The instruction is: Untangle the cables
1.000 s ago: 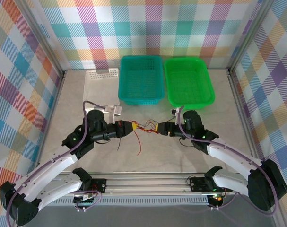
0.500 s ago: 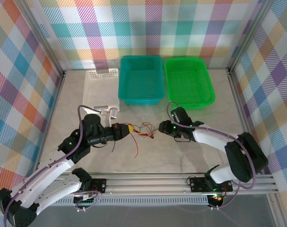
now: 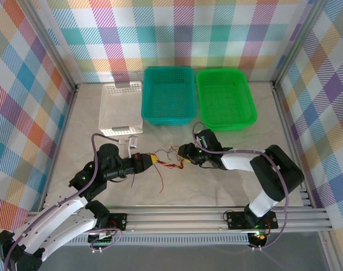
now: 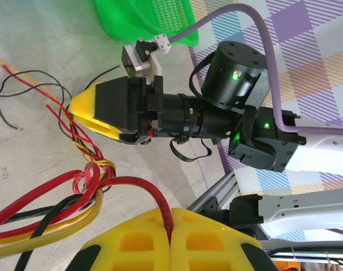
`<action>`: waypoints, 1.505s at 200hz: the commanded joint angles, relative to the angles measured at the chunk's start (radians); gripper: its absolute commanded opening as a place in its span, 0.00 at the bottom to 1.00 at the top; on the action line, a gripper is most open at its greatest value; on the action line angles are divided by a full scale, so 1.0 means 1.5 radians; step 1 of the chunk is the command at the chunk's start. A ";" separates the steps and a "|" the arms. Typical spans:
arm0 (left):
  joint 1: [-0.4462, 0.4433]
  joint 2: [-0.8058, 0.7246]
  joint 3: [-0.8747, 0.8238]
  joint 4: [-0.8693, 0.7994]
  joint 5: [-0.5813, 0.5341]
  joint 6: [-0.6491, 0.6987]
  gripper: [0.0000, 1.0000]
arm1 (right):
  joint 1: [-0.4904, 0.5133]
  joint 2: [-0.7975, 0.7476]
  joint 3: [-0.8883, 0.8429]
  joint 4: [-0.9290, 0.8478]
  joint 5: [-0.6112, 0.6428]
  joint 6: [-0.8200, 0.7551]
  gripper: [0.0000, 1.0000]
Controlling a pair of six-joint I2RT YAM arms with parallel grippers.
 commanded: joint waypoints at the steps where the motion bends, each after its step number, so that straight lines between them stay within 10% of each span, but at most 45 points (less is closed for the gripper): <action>1: 0.004 -0.019 -0.005 0.041 -0.002 -0.009 0.00 | 0.009 0.033 0.031 0.024 -0.023 0.024 0.40; 74: 0.004 -0.042 -0.011 0.017 -0.003 0.006 0.00 | 0.012 0.032 0.044 -0.033 0.026 -0.028 0.00; 144: 0.004 -0.073 -0.012 -0.076 -0.023 0.047 0.00 | 0.011 -0.071 0.052 -0.173 0.081 -0.090 0.00; 170: 0.005 -0.085 -0.030 -0.087 -0.028 0.047 0.00 | 0.012 -0.090 0.065 -0.220 0.063 -0.095 0.39; 203: 0.004 -0.092 -0.047 -0.089 -0.031 0.047 0.00 | 0.016 -0.075 0.066 -0.225 0.036 -0.091 0.51; 301: 0.005 -0.088 -0.063 -0.094 -0.035 0.058 0.00 | 0.078 0.050 0.156 -0.289 0.103 -0.104 0.47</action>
